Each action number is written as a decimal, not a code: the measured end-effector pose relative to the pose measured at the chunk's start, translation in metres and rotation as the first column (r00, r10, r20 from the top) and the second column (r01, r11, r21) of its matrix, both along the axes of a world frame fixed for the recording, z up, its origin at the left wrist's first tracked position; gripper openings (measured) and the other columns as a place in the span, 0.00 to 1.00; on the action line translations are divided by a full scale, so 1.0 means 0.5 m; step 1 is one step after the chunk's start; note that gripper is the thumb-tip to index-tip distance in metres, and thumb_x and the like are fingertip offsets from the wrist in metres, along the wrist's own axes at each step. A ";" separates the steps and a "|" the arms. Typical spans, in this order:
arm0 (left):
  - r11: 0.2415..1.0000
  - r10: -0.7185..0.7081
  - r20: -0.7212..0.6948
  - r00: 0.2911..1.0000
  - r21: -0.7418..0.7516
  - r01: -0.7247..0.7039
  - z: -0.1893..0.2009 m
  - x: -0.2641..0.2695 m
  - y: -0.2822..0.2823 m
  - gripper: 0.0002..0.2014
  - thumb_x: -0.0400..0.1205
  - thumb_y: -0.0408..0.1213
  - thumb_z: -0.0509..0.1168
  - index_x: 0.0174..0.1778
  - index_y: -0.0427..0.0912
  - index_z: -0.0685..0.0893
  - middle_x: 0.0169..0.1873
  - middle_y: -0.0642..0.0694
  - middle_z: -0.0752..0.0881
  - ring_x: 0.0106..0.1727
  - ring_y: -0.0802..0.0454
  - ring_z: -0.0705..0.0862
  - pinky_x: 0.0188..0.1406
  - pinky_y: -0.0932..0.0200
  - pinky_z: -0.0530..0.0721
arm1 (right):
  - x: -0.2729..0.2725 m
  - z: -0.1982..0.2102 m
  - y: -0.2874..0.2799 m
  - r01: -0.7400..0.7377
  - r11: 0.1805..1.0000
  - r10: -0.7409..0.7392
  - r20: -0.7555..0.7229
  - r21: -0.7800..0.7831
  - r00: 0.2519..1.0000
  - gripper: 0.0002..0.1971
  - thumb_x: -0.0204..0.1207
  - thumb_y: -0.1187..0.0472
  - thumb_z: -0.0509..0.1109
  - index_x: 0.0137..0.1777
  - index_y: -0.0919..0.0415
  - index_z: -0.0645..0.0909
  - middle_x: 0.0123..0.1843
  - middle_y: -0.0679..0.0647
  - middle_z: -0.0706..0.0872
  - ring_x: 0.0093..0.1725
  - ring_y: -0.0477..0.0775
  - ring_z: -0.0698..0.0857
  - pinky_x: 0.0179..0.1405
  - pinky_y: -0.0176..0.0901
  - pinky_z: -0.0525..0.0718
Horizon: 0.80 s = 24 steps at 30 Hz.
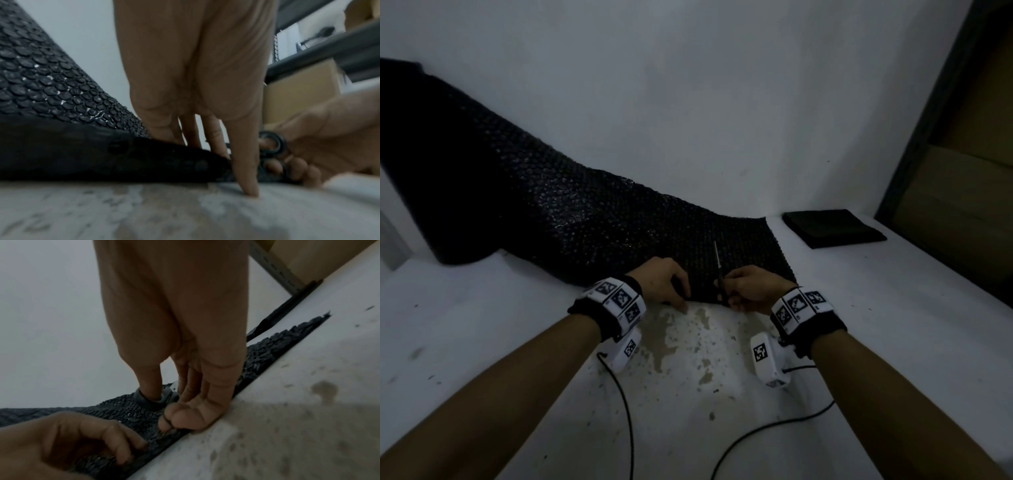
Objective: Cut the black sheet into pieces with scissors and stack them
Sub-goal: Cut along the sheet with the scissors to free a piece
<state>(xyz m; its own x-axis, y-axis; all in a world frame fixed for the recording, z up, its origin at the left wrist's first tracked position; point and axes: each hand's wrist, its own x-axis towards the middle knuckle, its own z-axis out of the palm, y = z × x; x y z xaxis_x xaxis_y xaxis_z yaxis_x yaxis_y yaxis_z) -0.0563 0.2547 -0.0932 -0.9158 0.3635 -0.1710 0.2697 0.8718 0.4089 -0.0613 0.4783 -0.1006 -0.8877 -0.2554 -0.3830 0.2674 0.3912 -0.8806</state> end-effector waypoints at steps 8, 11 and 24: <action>0.998 0.015 -0.023 1.000 0.058 -0.013 -0.004 -0.028 0.012 0.08 0.73 0.44 0.81 0.43 0.51 0.90 0.46 0.53 0.89 0.47 0.55 0.86 0.42 0.65 0.82 | 0.019 0.023 0.028 -0.012 0.992 0.016 0.034 -0.124 0.999 0.07 0.85 0.62 0.69 0.57 0.64 0.85 0.45 0.61 0.88 0.32 0.48 0.81 0.32 0.37 0.84; 0.995 0.007 0.012 1.000 0.104 -0.008 0.001 -0.036 0.010 0.07 0.73 0.42 0.81 0.39 0.51 0.90 0.40 0.53 0.89 0.43 0.54 0.86 0.39 0.64 0.82 | 0.032 0.040 0.040 -0.091 0.991 0.101 0.099 -0.094 0.990 0.06 0.85 0.63 0.68 0.57 0.63 0.85 0.48 0.60 0.89 0.38 0.49 0.83 0.37 0.38 0.86; 0.999 0.035 -0.026 0.999 0.043 -0.034 -0.003 -0.064 0.031 0.06 0.74 0.39 0.80 0.43 0.46 0.92 0.44 0.51 0.90 0.47 0.53 0.86 0.45 0.59 0.85 | 0.077 0.062 0.040 -0.312 0.946 0.324 0.228 -0.088 0.918 0.12 0.89 0.58 0.62 0.60 0.64 0.83 0.52 0.59 0.92 0.42 0.48 0.87 0.43 0.37 0.87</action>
